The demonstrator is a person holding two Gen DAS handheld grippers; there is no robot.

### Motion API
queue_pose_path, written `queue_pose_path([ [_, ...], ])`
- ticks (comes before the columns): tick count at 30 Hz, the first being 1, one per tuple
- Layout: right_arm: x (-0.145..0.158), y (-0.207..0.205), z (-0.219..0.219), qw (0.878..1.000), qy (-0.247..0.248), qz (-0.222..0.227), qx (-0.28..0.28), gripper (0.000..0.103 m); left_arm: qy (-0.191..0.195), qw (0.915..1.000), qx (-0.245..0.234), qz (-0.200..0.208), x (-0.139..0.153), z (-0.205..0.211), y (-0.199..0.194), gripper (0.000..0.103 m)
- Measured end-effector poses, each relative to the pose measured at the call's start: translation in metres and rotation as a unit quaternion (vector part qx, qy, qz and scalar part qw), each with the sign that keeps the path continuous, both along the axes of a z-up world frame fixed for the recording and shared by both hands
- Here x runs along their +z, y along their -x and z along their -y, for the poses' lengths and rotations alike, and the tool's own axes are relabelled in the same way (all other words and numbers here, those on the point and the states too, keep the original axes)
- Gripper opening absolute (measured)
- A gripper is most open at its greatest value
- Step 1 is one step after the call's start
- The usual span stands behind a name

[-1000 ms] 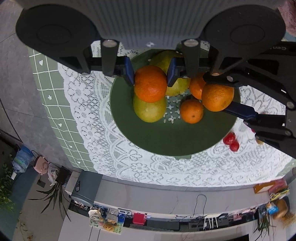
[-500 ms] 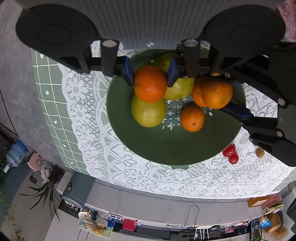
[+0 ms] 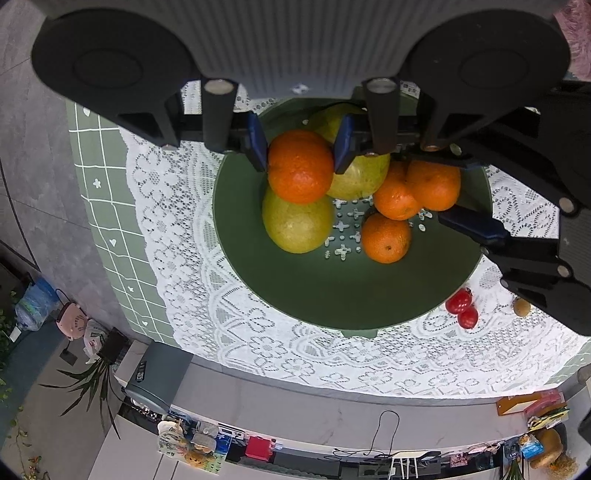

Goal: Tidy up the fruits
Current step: 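Withdraw both open tools from the colander back toward the kiwis and tomatoes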

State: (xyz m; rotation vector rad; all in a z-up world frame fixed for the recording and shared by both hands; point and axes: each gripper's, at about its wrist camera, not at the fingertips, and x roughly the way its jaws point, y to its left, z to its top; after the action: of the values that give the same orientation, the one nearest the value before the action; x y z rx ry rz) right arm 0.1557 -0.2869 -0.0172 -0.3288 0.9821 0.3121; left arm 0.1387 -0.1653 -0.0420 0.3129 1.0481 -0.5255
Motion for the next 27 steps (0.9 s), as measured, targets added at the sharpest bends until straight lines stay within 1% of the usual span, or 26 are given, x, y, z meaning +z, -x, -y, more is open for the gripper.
queue_pose_path([
  [6, 0.001, 0.001, -0.002, 1.000, 0.004, 0.002, -0.001, 0.036, 0.011, 0.9999, 0.006, 0.012, 0.009, -0.007, 0.003, 0.060],
  [10, 0.004, 0.004, -0.006, 1.000, 0.005, 0.010, 0.005, 0.037, 0.021, 0.9994, 0.020, 0.021, 0.018, -0.017, 0.007, 0.062],
  [15, 0.006, 0.001, -0.010, 1.000, 0.010, 0.016, 0.008, 0.037, 0.039, 0.9968, 0.057, 0.040, 0.033, -0.037, 0.009, 0.064],
  [21, 0.006, -0.011, -0.013, 1.000, 0.012, 0.014, 0.010, 0.036, 0.056, 0.9902, 0.111, 0.063, 0.048, -0.064, 0.005, 0.064],
  [25, 0.008, -0.021, -0.014, 1.000, 0.006, 0.011, 0.004, 0.036, 0.046, 0.9852, 0.143, 0.081, 0.052, -0.080, 0.005, 0.065],
  [27, 0.010, -0.025, -0.017, 1.000, -0.003, 0.011, 0.005, 0.036, 0.046, 0.9832, 0.157, 0.082, 0.051, -0.087, 0.004, 0.065],
])
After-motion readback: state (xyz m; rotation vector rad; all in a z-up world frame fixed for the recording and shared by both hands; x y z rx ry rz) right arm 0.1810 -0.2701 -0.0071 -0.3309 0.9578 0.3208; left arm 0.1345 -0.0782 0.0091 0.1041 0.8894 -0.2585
